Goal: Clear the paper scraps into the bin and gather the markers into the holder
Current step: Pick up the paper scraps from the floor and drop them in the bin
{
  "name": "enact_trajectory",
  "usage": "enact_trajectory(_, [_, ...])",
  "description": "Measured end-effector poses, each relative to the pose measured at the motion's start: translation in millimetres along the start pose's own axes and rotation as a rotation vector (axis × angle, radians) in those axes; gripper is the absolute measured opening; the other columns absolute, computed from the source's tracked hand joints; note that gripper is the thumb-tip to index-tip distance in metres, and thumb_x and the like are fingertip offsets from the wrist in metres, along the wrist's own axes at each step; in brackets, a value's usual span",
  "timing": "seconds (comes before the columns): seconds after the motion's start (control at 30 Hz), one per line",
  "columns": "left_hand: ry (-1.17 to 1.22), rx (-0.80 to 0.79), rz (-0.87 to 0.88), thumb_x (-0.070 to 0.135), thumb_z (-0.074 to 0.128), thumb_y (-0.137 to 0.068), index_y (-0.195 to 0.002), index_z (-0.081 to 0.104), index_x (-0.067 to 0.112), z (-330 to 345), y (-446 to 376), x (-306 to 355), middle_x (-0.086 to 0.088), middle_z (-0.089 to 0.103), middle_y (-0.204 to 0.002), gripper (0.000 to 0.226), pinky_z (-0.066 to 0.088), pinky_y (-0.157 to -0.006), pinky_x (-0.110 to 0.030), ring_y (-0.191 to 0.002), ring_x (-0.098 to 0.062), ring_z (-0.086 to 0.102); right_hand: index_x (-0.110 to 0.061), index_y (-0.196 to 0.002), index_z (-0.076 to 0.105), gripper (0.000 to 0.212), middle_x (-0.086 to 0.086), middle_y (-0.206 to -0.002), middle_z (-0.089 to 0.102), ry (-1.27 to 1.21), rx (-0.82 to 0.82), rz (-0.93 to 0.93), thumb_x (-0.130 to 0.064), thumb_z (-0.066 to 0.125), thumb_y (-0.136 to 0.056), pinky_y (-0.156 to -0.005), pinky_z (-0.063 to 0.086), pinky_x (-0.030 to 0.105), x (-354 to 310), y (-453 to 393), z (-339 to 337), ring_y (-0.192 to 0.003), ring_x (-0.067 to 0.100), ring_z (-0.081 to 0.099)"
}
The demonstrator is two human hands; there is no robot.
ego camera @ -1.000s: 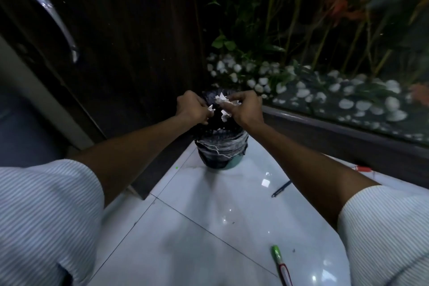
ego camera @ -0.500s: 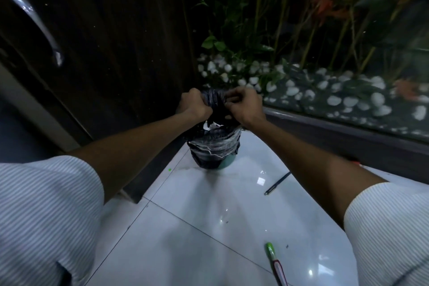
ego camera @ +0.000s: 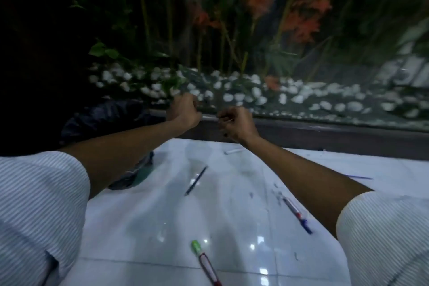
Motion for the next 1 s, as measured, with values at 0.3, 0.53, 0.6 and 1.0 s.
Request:
enact_trajectory(0.3, [-0.196, -0.633, 0.406, 0.012, 0.078, -0.076, -0.106, 0.071, 0.012, 144, 74, 103, -0.013, 0.069, -0.119, 0.031, 0.062, -0.075, -0.038, -0.095, -0.028, 0.070, -0.007, -0.107, 0.076, 0.023, 0.013, -0.098, 0.076, 0.222, 0.012, 0.349, -0.001, 0.072, -0.085, -0.070, 0.066, 0.042, 106, 92, -81, -0.081, 0.028, 0.075])
enact_trajectory(0.53, [-0.421, -0.931, 0.475, 0.021, 0.091, -0.076, -0.123, 0.053, 0.009, 205, 131, 102, -0.012, 0.054, -0.122, 0.062, 0.060, -0.075, -0.035, -0.103, -0.031, 0.068, -0.010, -0.135, 0.058, 0.062, 0.010, -0.131, 0.059, 0.457, -0.290, 0.499, -0.015, 0.085, -0.079, -0.087, 0.049, 0.028, 175, 162, -93, -0.117, 0.028, 0.061])
enact_trajectory(0.6, [-0.405, -0.904, 0.493, 0.025, 0.092, -0.074, -0.122, 0.053, 0.009, 214, 137, 92, -0.012, 0.053, -0.124, 0.063, 0.053, -0.075, -0.034, -0.108, -0.030, 0.064, -0.010, -0.132, 0.059, 0.061, 0.010, -0.129, 0.061, 0.535, -0.289, 0.503, -0.013, 0.084, -0.077, -0.092, 0.052, 0.032, 188, 167, -94, -0.116, 0.028, 0.061])
enact_trajectory(1.0, [-0.291, -0.828, 0.573, 0.012, 0.079, -0.070, -0.111, 0.050, 0.013, 241, 138, 72, -0.007, 0.042, -0.115, 0.050, 0.046, -0.065, -0.036, -0.094, -0.031, 0.059, -0.006, -0.122, 0.047, 0.040, 0.017, -0.122, 0.059, 0.942, -0.267, 0.442, -0.003, 0.064, -0.086, -0.076, 0.040, 0.035, 207, 173, -78, -0.110, 0.038, 0.063])
Point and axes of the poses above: each hand's wrist, its own y-axis away from the middle knuckle, its own z-axis out of the palm, x = y × z, the point moved 4 cm from there along -y, towards the middle knuckle
